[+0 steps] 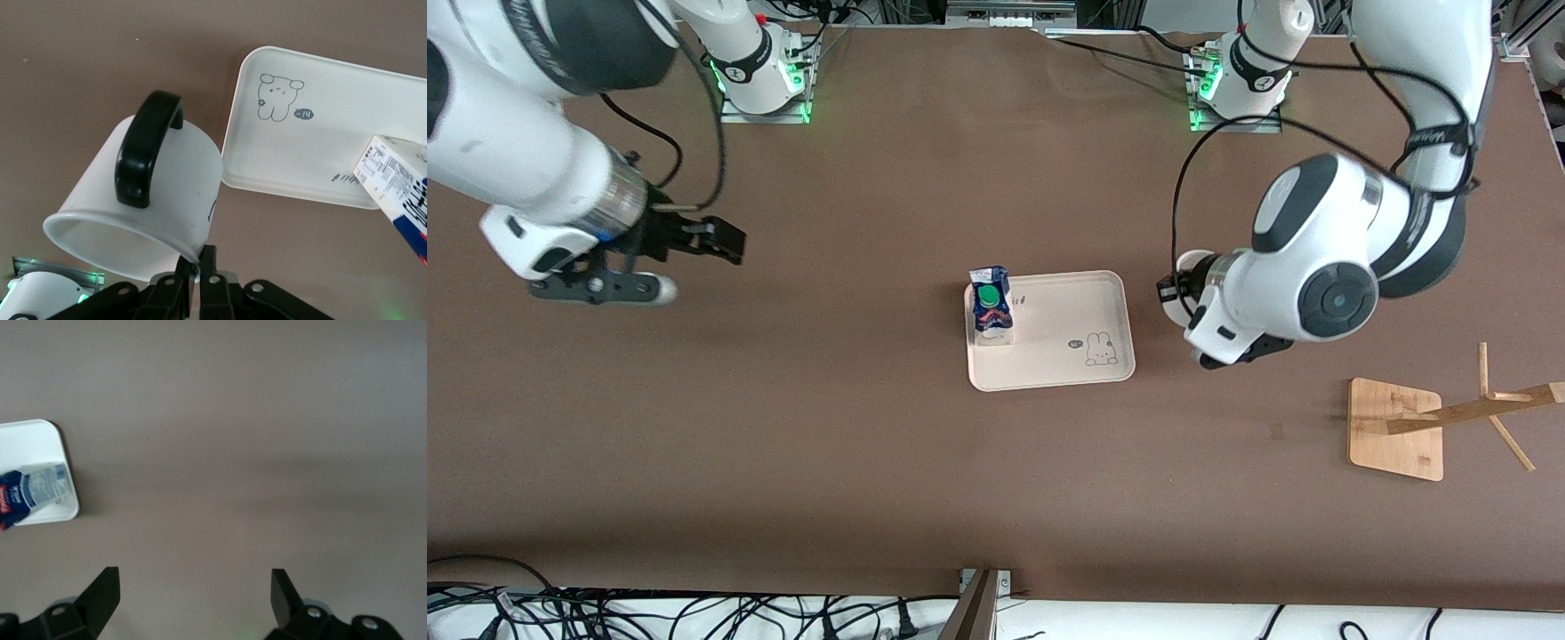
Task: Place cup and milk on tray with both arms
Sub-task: 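Carry the mug with the left gripper toward the tray while the right gripper withdraws, then lower the mug onto the tray beside the carton with the left gripper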
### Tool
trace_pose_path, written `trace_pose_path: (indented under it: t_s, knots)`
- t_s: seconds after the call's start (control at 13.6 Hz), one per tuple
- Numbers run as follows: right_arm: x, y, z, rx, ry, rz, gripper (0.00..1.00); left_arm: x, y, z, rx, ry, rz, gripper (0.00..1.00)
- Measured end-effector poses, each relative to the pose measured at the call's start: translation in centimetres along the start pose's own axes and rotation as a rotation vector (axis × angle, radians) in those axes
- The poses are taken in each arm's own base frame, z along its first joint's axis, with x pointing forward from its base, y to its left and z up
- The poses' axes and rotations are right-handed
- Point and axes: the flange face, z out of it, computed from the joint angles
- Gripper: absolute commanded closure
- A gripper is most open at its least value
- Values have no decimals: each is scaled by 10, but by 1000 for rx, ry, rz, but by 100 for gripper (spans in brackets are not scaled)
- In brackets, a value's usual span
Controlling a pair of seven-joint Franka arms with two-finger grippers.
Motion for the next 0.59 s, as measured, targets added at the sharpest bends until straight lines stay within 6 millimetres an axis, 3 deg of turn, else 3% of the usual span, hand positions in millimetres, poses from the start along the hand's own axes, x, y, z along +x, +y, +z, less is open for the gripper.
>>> trace_pose_path:
  t_s: [0.15, 0.37, 0.59]
  knots:
    - [-24, 29, -10, 22, -11, 3, 0, 6, 40, 38, 3, -4, 33, 100]
    - [-63, 58, -15, 26, -14, 6, 0, -5, 115, 110, 1, 22, -6, 100]
    - [-79, 79, -13, 9, 7, -31, 0, -7, 135, 155, 34, -8, -56, 100]
